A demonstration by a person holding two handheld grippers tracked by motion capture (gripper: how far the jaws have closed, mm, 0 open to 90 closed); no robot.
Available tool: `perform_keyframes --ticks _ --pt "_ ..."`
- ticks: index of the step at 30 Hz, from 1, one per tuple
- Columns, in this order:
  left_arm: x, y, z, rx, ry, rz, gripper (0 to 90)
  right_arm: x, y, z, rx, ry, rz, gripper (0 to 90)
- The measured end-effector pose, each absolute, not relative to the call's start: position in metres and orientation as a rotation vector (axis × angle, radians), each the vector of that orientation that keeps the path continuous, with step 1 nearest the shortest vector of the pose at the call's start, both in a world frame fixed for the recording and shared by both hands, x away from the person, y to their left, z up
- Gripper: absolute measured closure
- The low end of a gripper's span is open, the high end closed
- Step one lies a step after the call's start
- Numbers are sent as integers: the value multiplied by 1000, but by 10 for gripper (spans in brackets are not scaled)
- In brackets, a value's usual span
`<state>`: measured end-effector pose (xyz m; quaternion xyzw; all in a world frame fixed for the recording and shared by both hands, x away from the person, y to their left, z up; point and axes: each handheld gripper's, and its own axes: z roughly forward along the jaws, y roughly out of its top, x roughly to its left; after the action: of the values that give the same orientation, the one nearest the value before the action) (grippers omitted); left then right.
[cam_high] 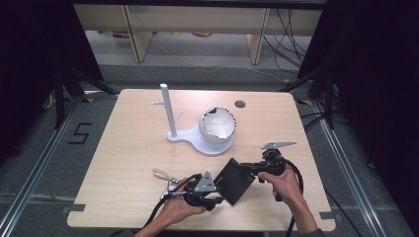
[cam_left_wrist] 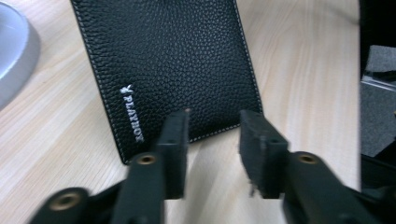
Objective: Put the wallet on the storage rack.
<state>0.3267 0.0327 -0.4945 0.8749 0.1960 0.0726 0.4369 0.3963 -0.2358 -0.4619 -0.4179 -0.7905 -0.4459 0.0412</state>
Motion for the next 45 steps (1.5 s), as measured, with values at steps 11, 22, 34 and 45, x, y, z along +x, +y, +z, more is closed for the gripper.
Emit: perform_keyframes --ticks 11,22,34,45 --pt "304 80 -477 2172 572 221 360 401 -236 -437 -1238 -2461 -1446 833" --pt "290 114 -477 2168 613 264 342 413 -234 -394 -1262 -2463 -1512 835" --pt "283 149 -471 2136 681 307 316 439 -232 -358 -1296 -2508 -1566 835" --pt "287 159 -481 2137 735 293 295 465 -232 -345 -1340 -2515 -1593 835"
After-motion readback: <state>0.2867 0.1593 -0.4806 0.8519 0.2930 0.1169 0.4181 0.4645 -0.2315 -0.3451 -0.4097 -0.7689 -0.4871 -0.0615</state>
